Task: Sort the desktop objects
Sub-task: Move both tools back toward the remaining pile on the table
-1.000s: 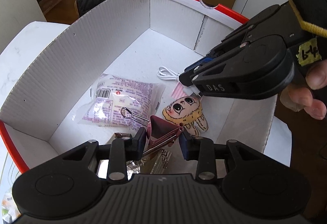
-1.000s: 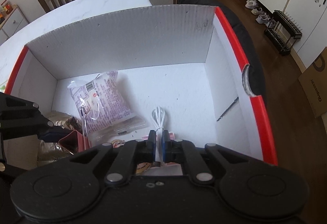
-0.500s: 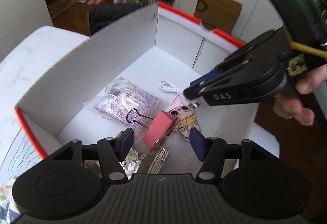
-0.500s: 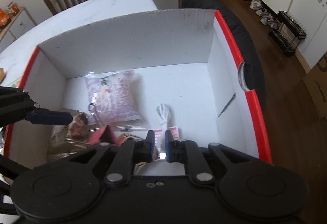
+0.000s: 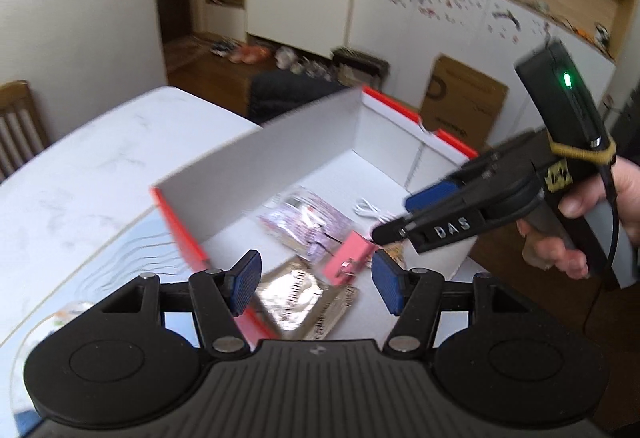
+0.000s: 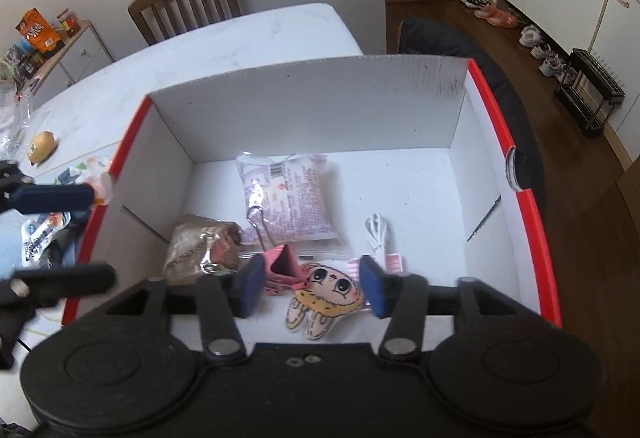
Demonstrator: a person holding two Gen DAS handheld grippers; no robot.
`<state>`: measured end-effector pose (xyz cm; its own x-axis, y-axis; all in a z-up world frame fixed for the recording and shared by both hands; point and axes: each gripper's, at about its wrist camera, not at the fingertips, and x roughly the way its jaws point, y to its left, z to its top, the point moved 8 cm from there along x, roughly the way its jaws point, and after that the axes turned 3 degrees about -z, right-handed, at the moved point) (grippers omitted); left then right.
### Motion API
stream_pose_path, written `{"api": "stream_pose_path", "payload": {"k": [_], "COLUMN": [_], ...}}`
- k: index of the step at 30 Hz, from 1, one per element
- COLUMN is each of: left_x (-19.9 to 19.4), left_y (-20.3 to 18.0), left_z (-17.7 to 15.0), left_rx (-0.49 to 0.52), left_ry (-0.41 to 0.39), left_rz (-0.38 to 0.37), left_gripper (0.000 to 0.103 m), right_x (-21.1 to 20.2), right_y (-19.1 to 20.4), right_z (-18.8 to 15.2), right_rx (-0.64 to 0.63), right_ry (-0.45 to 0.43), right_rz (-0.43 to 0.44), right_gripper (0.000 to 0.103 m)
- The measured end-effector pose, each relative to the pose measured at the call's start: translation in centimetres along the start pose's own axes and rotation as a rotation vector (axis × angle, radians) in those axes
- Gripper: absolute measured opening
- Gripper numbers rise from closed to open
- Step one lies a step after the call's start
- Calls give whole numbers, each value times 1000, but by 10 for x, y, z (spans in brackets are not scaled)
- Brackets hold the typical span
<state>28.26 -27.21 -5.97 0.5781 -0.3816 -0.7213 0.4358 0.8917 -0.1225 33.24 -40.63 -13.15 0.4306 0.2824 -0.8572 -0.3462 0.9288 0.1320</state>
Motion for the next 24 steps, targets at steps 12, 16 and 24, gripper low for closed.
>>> {"api": "stream_pose_path", "payload": {"k": [12,16,24], "left_x": [-71,-81,-102], "left_y": [38,49,71], "left_z": [-19,-30,-55], "left_rx": [-107,-129,-142], "left_ry": [-95,-102,-111], "left_rz": [76,85,86], "left_gripper": [65,69,75], "right_x": [-5,-10,-34], "right_y": [21,29,57], "right_z": [-9,-10,-7], "right_rx": [12,22,55], "right_ry": [-21,-40,-127], "right_rz": [12,-2,-10], "right_gripper": [78,81,89]}}
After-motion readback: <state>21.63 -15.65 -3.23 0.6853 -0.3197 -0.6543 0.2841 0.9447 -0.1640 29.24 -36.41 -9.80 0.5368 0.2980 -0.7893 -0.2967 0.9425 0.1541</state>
